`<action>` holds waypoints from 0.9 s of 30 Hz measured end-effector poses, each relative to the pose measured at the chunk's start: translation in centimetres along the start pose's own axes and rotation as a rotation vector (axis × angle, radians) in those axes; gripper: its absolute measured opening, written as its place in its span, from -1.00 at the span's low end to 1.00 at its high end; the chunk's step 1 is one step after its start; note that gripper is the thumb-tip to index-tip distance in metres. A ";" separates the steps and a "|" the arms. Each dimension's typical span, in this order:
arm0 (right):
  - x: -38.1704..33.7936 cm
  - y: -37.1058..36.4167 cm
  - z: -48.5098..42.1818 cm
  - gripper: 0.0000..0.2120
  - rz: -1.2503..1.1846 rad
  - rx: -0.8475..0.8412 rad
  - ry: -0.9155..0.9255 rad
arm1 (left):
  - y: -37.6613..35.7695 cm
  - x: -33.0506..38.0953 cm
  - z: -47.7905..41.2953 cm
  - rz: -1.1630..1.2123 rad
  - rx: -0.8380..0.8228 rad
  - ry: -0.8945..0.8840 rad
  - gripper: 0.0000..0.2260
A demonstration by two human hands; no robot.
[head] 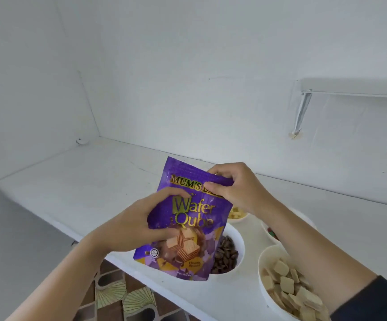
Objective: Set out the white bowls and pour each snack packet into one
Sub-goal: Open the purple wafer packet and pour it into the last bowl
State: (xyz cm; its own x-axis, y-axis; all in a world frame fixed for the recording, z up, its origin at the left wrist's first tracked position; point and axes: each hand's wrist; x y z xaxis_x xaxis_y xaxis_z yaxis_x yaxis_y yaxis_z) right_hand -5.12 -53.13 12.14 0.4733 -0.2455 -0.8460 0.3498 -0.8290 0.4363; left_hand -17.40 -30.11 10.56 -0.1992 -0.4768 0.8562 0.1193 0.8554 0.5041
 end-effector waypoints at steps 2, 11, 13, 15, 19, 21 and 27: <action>-1.3 -2.9 -1.2 -0.97 0.029 -0.072 0.052 | 1.3 0.1 0.9 0.039 0.150 -0.012 -0.55; -8.4 -19.1 -7.4 -0.68 -0.198 -0.053 0.245 | 12.1 -2.9 9.9 0.097 0.817 0.005 -0.75; -10.1 -23.5 -8.0 -0.67 -0.363 -0.169 0.185 | 14.6 -3.8 12.7 0.126 0.927 0.014 -0.74; -11.7 -27.9 -8.4 -0.71 -0.483 -0.268 0.147 | 17.1 -4.8 15.6 0.143 1.012 0.020 -0.73; -14.8 -36.1 -9.4 -0.80 -0.590 -0.366 0.147 | 21.4 -7.3 21.3 0.143 1.164 0.077 -0.70; -16.0 -39.8 -9.9 -0.77 -0.608 -0.404 0.143 | 23.2 -8.8 24.2 0.123 1.240 0.118 -0.73; -17.5 -50.0 -9.8 -0.78 -0.536 -0.552 0.100 | 26.3 -13.2 30.8 0.201 1.376 0.332 -0.87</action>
State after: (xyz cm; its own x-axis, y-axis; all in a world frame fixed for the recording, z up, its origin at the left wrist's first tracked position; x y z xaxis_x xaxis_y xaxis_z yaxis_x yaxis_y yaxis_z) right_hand -22.93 -2.46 8.21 0.1872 0.1866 -0.9644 0.8912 -0.4453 0.0868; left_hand -41.62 4.93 9.07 -0.0362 -0.1864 0.9818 -0.9422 0.3338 0.0286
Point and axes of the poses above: each hand's wrist, its own z-axis away from the middle knuckle, its own y-axis out of the back of the hand, x = y × z, and after that the axes turned 2 degrees about x, right-handed
